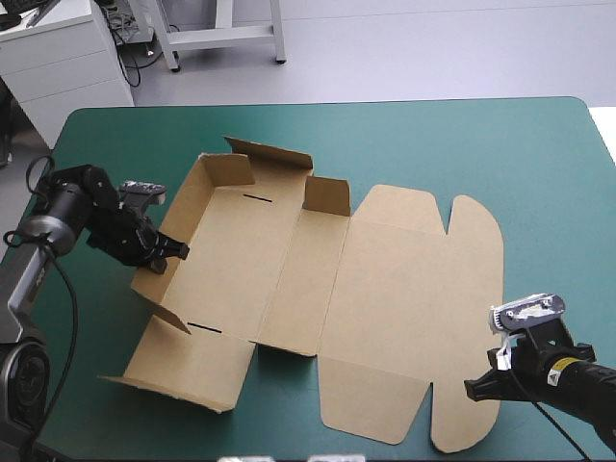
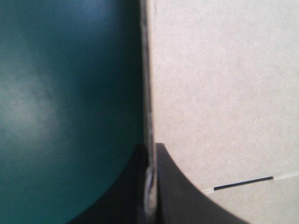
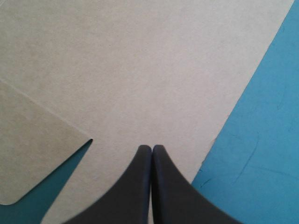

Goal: Fold the box

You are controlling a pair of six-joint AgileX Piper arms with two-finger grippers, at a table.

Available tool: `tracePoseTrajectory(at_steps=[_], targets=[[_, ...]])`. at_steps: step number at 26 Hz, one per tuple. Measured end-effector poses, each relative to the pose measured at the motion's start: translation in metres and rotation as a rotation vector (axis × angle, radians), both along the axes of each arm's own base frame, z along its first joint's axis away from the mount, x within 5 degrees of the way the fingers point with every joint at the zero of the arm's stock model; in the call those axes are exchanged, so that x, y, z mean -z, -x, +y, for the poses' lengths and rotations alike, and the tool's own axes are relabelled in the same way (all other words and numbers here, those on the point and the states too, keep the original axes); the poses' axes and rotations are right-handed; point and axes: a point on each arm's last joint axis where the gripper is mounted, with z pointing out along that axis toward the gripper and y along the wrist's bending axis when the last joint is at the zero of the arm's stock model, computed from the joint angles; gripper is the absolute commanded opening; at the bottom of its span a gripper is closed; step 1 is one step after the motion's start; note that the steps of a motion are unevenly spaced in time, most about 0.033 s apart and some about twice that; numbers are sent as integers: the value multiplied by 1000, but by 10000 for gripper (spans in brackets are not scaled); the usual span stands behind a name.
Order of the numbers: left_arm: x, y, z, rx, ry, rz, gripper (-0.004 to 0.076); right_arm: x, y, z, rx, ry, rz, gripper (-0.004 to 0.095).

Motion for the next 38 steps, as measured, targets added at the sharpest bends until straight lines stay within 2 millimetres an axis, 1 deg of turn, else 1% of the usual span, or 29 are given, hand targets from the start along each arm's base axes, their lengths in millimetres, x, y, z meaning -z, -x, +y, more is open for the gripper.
tracePoseTrajectory(at_steps=[1, 3, 6, 8, 10, 12, 15, 21, 24, 28, 33, 38], targets=[[-13, -8, -13, 73, -88, -54, -32, 0, 0, 0, 0, 0, 1, -23], [-31, -19, -32, 175, -211, -137, -32, 0, 0, 0, -1, -6, 3, -23], [-49, -36, -74, 369, -413, -254, -32, 0, 1, 2, -2, -21, 9, -23], [-52, -45, -105, 536, -559, -319, -32, 0, 1, 2, -2, -21, 15, -23], [-52, -51, -129, 665, -723, -373, -32, 1, 2, 1, 2, -22, 26, -23], [-51, -51, -145, 730, -801, -416, -32, 1, 2, 1, 7, -24, 35, -23], [-54, -46, -168, 800, -831, -505, -32, 1, 3, 1, 14, -28, 41, -23], [-57, -28, -212, 894, -794, -655, -32, 2, 3, 1, 20, -32, 50, -23], [-51, -17, -229, 951, -830, -696, -32, 2, 4, 2, 18, -44, 58, -23], [-42, 2, -240, 1016, -879, -756, -32, 2, 4, 4, 16, -63, 63, -23], [-38, 33, -236, 1077, -934, -862, -32, 1, 4, 4, 15, -69, 65, -23], [-43, 59, -231, 1146, -941, -986, -32, 1, 4, 4, 15, -72, 66, -23]])
